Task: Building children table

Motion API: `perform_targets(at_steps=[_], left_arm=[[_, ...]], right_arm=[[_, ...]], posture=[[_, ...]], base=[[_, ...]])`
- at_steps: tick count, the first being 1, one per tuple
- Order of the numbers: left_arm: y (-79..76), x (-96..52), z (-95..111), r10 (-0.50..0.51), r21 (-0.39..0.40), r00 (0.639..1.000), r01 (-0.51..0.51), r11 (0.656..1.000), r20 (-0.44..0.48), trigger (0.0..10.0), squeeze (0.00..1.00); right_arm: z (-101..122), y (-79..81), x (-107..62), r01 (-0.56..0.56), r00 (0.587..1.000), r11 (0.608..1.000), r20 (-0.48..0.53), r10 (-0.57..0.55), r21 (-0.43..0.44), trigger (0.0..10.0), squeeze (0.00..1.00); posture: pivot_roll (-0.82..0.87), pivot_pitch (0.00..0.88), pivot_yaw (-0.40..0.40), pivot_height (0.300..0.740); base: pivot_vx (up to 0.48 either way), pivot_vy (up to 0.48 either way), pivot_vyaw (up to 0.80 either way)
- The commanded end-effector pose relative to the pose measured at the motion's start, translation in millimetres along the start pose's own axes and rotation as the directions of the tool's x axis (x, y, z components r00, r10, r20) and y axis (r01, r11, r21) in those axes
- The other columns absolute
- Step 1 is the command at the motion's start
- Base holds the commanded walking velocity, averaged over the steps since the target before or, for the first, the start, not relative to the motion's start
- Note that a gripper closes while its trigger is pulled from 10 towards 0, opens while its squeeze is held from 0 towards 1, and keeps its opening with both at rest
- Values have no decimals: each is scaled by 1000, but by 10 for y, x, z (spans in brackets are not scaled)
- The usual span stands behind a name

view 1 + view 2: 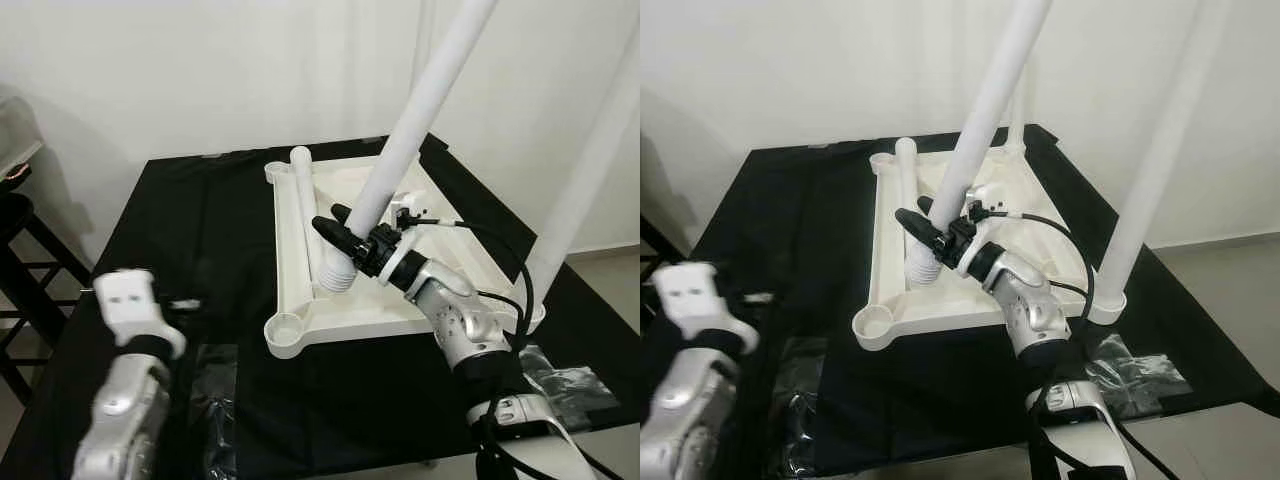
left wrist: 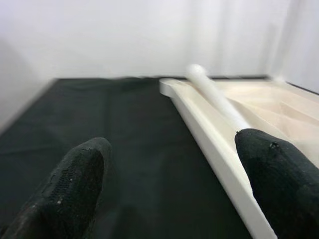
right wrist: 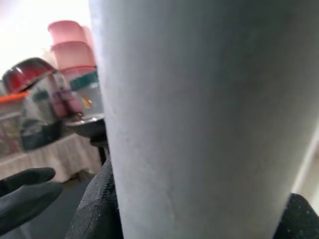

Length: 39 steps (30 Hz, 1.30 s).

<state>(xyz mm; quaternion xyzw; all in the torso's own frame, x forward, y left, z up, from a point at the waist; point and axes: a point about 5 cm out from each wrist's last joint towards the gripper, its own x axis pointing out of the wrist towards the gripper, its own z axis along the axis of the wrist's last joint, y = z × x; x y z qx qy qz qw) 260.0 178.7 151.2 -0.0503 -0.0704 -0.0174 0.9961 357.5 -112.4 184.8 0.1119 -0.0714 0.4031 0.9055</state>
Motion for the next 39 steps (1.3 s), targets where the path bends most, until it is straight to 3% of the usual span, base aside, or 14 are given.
perform_targets(at_steps=[1,3,7,16,39], left_arm=[[-22,-17,-20,-19,29,1000,19,999,-5,10000,0],[-119,-47,-128,-89,84,995,93,992,-51,10000,0],[-147,-56,-153,-122,102,990,128,986,-65,10000,0],[-89,-53,-148,-126,15,991,127,992,-52,10000,0],[-106,-107,-115,-160,13,985,161,987,-60,10000,0]], right_arm=[[-79,5,-21,7,1000,1000,-25,-8,-10,10000,0],[-212,-16,-85,43,998,999,-46,-42,21,10000,0],[-277,-10,-116,59,997,997,-52,-56,54,10000,0],[-282,-1,-95,67,997,994,-40,-63,83,10000,0],[-281,46,-100,49,998,995,-41,-46,84,10000,0]], posture=[[-86,23,46,740],[-79,30,45,740],[-84,34,50,740],[-83,44,58,740],[-77,65,64,740]], base=[[0,0,0],[0,0,0],[0,0,0],[0,0,0],[0,0,0]])
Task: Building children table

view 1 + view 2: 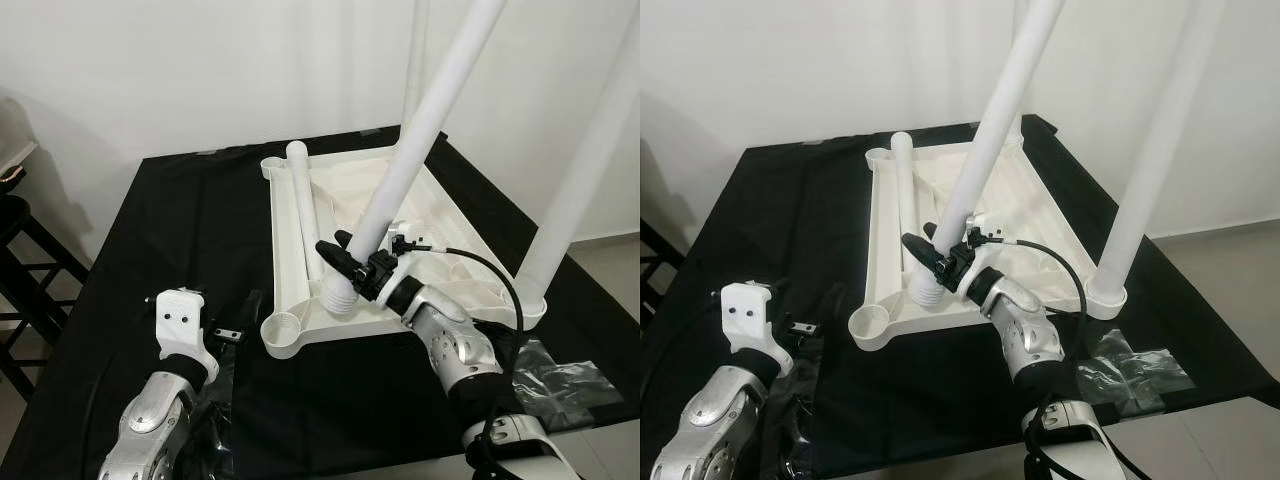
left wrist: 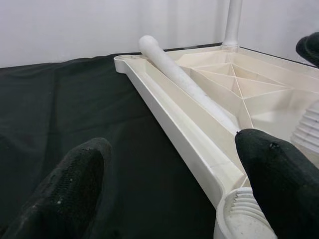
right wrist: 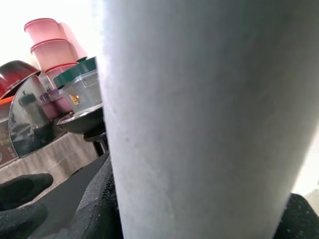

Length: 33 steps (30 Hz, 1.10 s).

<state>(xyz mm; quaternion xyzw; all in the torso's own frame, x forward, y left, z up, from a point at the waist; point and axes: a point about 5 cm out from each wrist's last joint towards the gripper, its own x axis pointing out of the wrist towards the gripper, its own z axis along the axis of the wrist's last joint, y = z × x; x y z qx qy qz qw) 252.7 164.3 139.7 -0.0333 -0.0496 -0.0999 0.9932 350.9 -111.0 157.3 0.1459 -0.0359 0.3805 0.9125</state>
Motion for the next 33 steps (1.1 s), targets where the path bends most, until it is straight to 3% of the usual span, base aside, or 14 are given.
perform_targets(at_steps=[1,8,9,13,15,18,21,25,33], left_arm=[[45,-31,24,21,-10,1000,-21,1000,0,10000,0],[166,-3,188,131,55,987,-136,989,94,10000,0],[210,-1,244,180,37,975,-187,982,131,10000,0],[226,-9,294,209,-21,965,-209,978,158,10000,0],[184,-7,375,201,-87,960,-188,978,192,10000,0],[168,-7,400,194,-97,960,-177,979,202,10000,0],[134,-7,407,145,-30,971,-142,989,188,10000,0],[110,-26,367,100,-41,985,-95,995,138,10000,0],[185,-18,426,108,29,978,-115,993,178,10000,0]], right_arm=[[-5,27,-10,-15,1000,1000,-8,14,-10,10000,0],[74,0,-1,-17,999,994,-39,13,-111,10000,0],[143,-3,27,-16,999,990,-33,11,-143,10000,0],[240,5,72,-19,999,983,-30,14,-185,10000,0],[334,10,109,-18,1000,974,-27,12,-224,10000,0],[355,10,116,-15,1000,972,-28,9,-236,10000,0],[405,3,151,5,999,966,-38,-15,-258,10000,0],[447,-52,198,73,993,941,-63,-99,-331,10000,0],[504,-143,279,253,955,915,-72,-289,-314,10000,0]], posture=[[-77,68,63,740],[-65,72,56,740],[-66,76,56,740],[-70,80,54,740],[-71,85,52,740],[-71,85,52,740],[-72,87,52,740],[-70,88,51,740],[-70,90,52,740]], base=[[0,0,0],[0,0,0],[0,0,0],[0,0,0],[0,0,0],[0,0,0],[0,0,0],[0,0,0],[0,0,0]])
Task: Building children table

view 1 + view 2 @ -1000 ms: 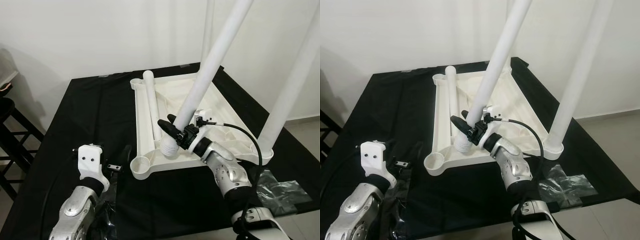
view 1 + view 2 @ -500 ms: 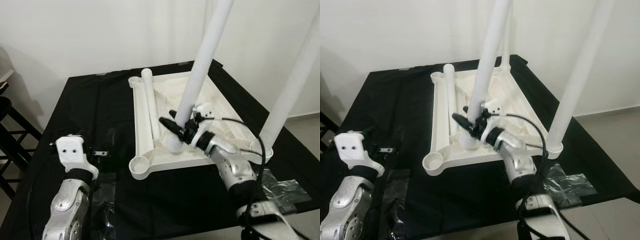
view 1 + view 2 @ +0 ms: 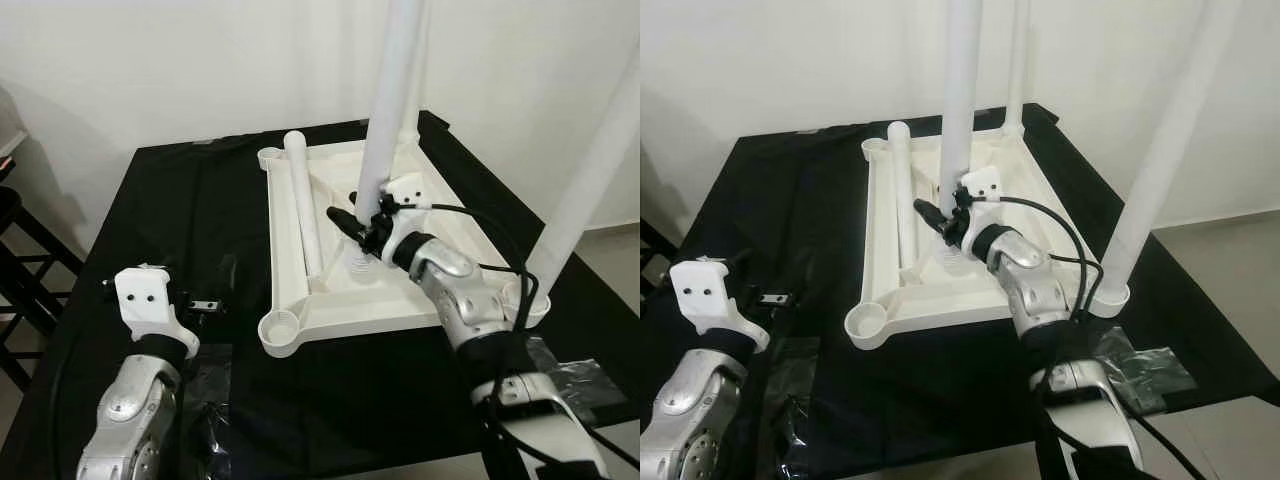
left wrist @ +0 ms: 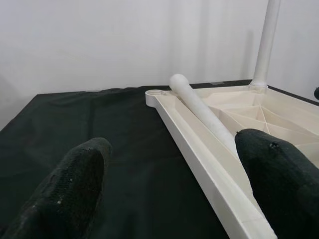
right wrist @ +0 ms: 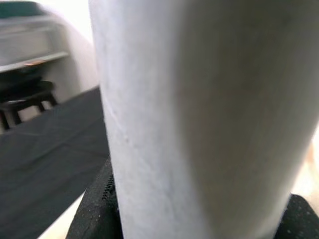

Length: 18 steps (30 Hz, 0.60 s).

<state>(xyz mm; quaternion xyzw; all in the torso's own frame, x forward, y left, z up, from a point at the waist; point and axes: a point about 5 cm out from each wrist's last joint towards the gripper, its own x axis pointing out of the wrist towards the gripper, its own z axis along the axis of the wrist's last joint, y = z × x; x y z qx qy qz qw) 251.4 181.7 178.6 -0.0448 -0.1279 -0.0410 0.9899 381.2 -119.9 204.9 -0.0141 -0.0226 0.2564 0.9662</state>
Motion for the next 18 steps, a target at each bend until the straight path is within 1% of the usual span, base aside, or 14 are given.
perform_targets(at_steps=[1,3,5,6,9,10,11,12,13,14,15,16,17,18], left_arm=[[41,-4,26,-4,40,1000,3,999,17,10000,0],[25,-5,54,-46,13,998,45,999,50,10000,0],[22,-6,60,-55,6,997,55,998,56,10000,0],[30,-9,55,-52,-6,997,52,999,55,10000,0],[37,-12,51,-48,-13,998,49,999,51,10000,0],[38,-16,35,-46,-28,998,47,998,38,10000,0],[38,-16,35,-46,-28,998,47,998,38,10000,0],[36,-20,22,-46,-42,999,47,998,27,10000,0],[35,-28,16,-46,-45,999,47,998,21,10000,0],[35,-40,8,-42,-45,999,43,998,10,10000,0],[35,-40,8,-42,-45,999,43,998,10,10000,0],[35,-47,4,-40,-43,999,40,998,4,10000,0],[30,-61,7,-42,-47,999,41,998,-3,10000,0],[29,-93,31,-46,-39,999,46,998,-2,10000,0]], right_arm=[[21,22,34,17,1000,1000,-6,-17,2,10000,0],[74,4,42,47,998,998,36,-48,29,10000,0],[93,-2,42,54,997,998,56,-56,33,10000,0],[120,-3,39,63,993,998,96,-64,19,10000,0],[126,-4,38,74,990,997,116,-76,19,10000,0],[100,-2,42,70,993,997,96,-74,42,10000,0],[100,-2,42,70,993,997,96,-74,42,10000,0],[74,14,48,40,997,997,64,-44,66,10000,0],[73,55,46,-37,998,996,57,32,82,10000,0],[110,97,27,-141,987,986,91,132,95,10000,0],[110,97,27,-141,987,986,91,132,95,10000,0],[142,123,9,-209,973,973,123,197,94,10000,0],[177,129,-18,-272,955,959,147,259,75,10000,0],[215,123,-54,-351,927,936,155,340,44,10000,0]], posture=[[-70,90,52,740],[-69,91,52,740],[-69,91,52,740],[-72,91,53,740],[-72,91,53,740],[-71,93,51,740],[-71,93,51,740],[-71,93,51,740],[-68,98,58,740],[-61,103,59,740],[-61,103,59,740],[-61,103,59,740],[-49,113,59,740],[-39,124,61,740]], base=[[0,0,0],[0,0,0],[0,0,0],[0,0,0],[0,0,0],[0,0,0],[0,0,0],[0,0,0],[0,0,0],[0,0,0],[0,0,0],[0,0,0],[0,0,0],[0,0,0]])
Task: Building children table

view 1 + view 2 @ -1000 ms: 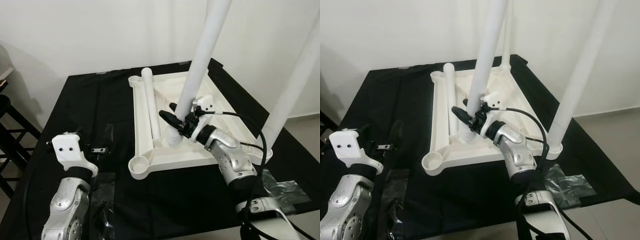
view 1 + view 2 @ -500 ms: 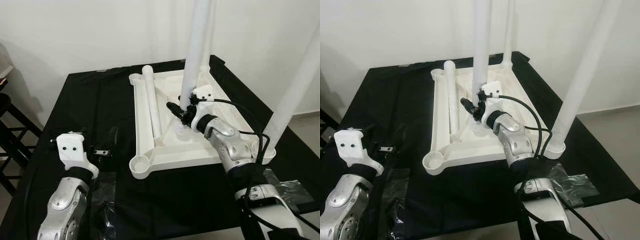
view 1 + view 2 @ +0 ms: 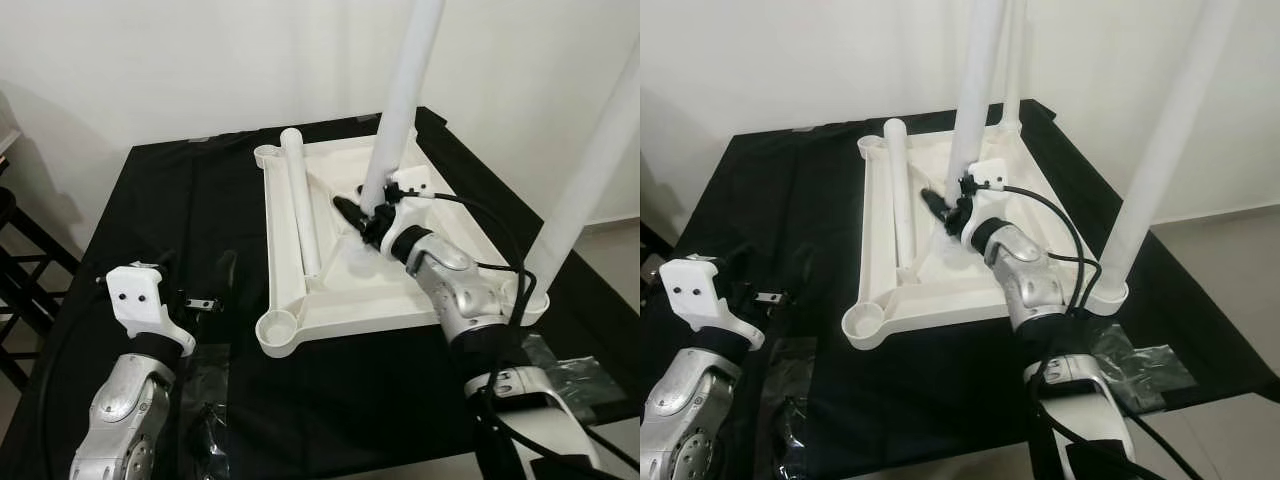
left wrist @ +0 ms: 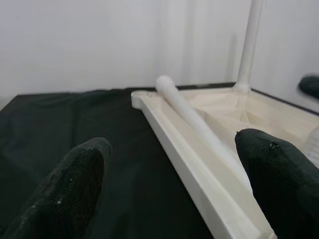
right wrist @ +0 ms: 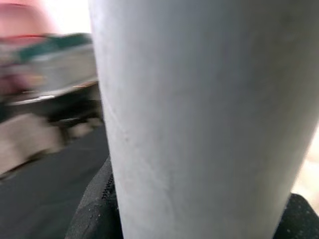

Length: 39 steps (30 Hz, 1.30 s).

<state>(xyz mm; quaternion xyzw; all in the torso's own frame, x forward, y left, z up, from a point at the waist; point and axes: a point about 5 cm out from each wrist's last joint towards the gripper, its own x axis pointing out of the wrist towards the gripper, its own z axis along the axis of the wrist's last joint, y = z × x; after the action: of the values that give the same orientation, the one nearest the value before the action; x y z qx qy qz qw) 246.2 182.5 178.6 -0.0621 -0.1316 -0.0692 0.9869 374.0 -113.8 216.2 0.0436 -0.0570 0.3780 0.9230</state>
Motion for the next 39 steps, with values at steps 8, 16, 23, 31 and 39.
perform_targets(at_steps=[8,16,23,31,39], left_arm=[[22,-186,96,-14,-56,1000,13,998,-7,10000,0],[1,-305,162,-17,-23,999,17,1000,-37,10000,0],[-8,-391,152,-3,-27,997,1,1000,-75,10000,0],[-30,-460,199,16,-59,998,-19,998,-53,10000,0],[-61,-502,246,29,-53,999,-31,998,-43,10000,0]], right_arm=[[239,160,-84,-463,886,884,-25,463,-55,10000,0],[290,372,-21,-646,763,763,-36,645,-8,10000,0],[216,630,102,-769,639,637,-89,764,-52,10000,0],[296,708,204,-830,557,550,-152,817,-89,10000,0],[290,715,185,-905,423,413,-295,857,-99,10000,0]], posture=[[-14,177,57,740],[26,248,59,740],[41,283,50,740],[41,293,32,740],[31,316,12,740]], base=[[0,0,0],[0,0,0],[0,0,571],[0,0,100],[0,0,0]])
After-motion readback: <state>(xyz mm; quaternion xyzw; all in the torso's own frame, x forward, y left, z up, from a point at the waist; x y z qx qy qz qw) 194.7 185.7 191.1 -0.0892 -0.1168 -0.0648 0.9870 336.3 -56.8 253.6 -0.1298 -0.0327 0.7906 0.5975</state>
